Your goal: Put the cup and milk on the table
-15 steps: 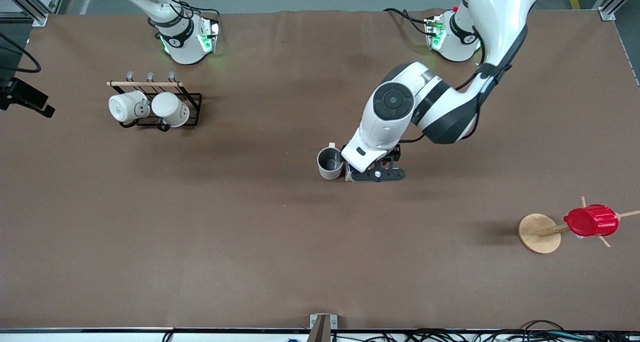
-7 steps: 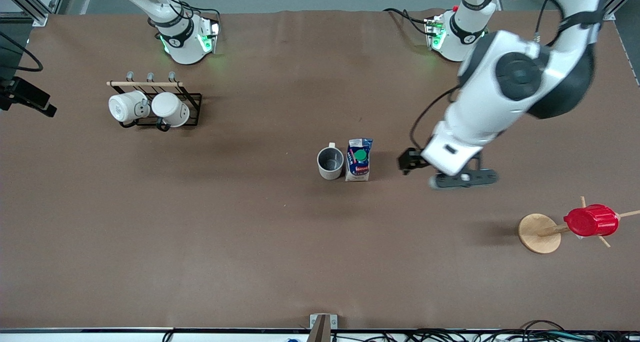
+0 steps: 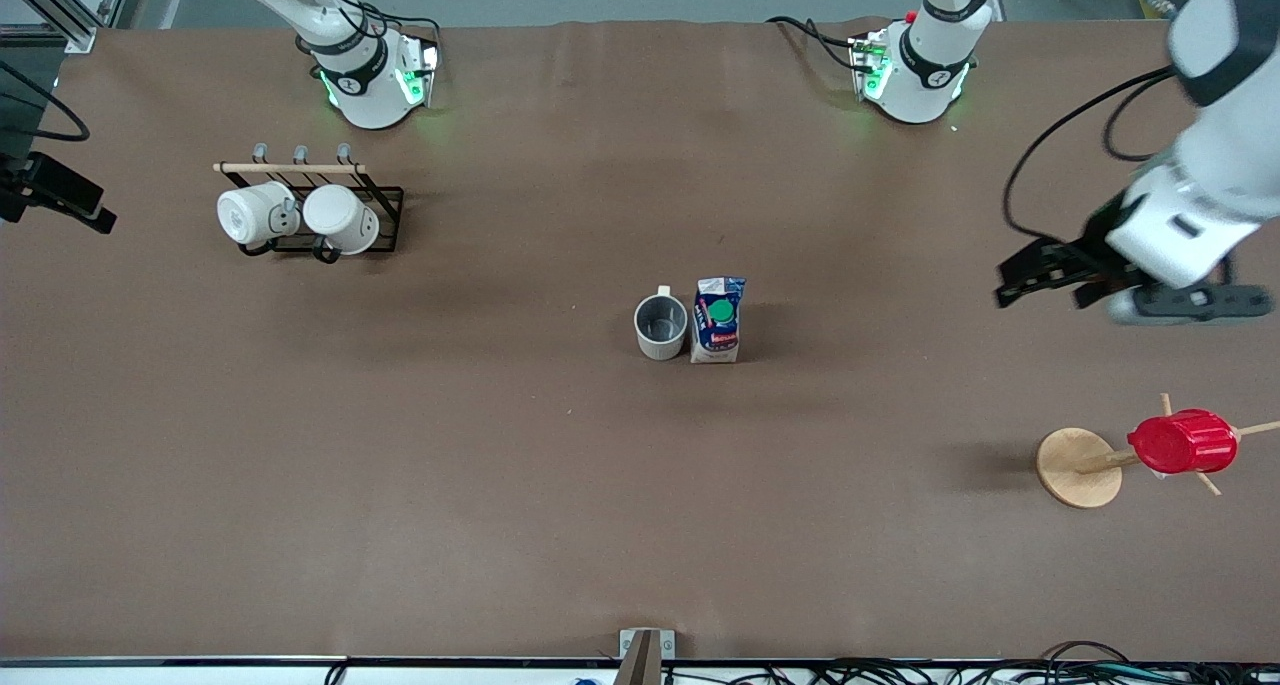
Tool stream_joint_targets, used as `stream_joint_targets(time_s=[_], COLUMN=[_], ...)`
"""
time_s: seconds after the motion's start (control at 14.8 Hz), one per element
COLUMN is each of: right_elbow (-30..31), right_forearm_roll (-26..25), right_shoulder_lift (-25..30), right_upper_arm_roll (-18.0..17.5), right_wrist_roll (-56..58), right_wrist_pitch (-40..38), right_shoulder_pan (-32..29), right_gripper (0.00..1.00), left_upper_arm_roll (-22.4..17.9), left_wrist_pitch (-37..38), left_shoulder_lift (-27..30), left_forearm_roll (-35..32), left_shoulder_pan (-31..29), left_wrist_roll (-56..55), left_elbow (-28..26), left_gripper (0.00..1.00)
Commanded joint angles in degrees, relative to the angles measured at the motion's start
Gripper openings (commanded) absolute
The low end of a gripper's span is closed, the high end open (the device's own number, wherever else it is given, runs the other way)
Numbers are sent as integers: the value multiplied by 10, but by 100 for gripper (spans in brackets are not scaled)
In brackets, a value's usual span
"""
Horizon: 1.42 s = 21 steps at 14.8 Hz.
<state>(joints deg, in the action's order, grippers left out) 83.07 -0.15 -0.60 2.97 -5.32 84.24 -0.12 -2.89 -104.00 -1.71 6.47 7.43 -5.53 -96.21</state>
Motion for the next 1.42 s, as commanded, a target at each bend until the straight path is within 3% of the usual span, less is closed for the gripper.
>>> stream_joint_targets(time_s=[0.0, 0.2, 0.47, 0.88, 1.15, 1.35], right_elbow=[-4, -4, -4, -4, -4, -4], right_forearm_roll=[5, 5, 6, 6, 6, 6], right_shoulder_lift=[1, 1, 1, 1, 1, 1], right_upper_arm_roll=[-2, -2, -2, -2, -2, -1], right_wrist_roll=[6, 6, 7, 7, 6, 6], right_wrist_pitch=[-5, -5, -5, -5, -5, -6], right_shoulder_pan=[-4, -4, -6, -7, -7, -5], right_gripper=[100, 100, 100, 100, 100, 100], left_upper_arm_roll=[-37, -41, -34, -16, -14, 12], left_wrist_pitch=[26, 59, 62, 95, 111, 109], left_shoulder_lift=[29, 50, 49, 32, 34, 40], left_forearm_roll=[2, -53, -55, -55, -56, -57], left_shoulder_pan=[5, 5, 10, -3, -2, -25], left_wrist_roll=[38, 62, 74, 70, 64, 64], left_elbow=[-8, -17, -12, 54, 45, 32], left_gripper=[100, 100, 100, 100, 100, 100])
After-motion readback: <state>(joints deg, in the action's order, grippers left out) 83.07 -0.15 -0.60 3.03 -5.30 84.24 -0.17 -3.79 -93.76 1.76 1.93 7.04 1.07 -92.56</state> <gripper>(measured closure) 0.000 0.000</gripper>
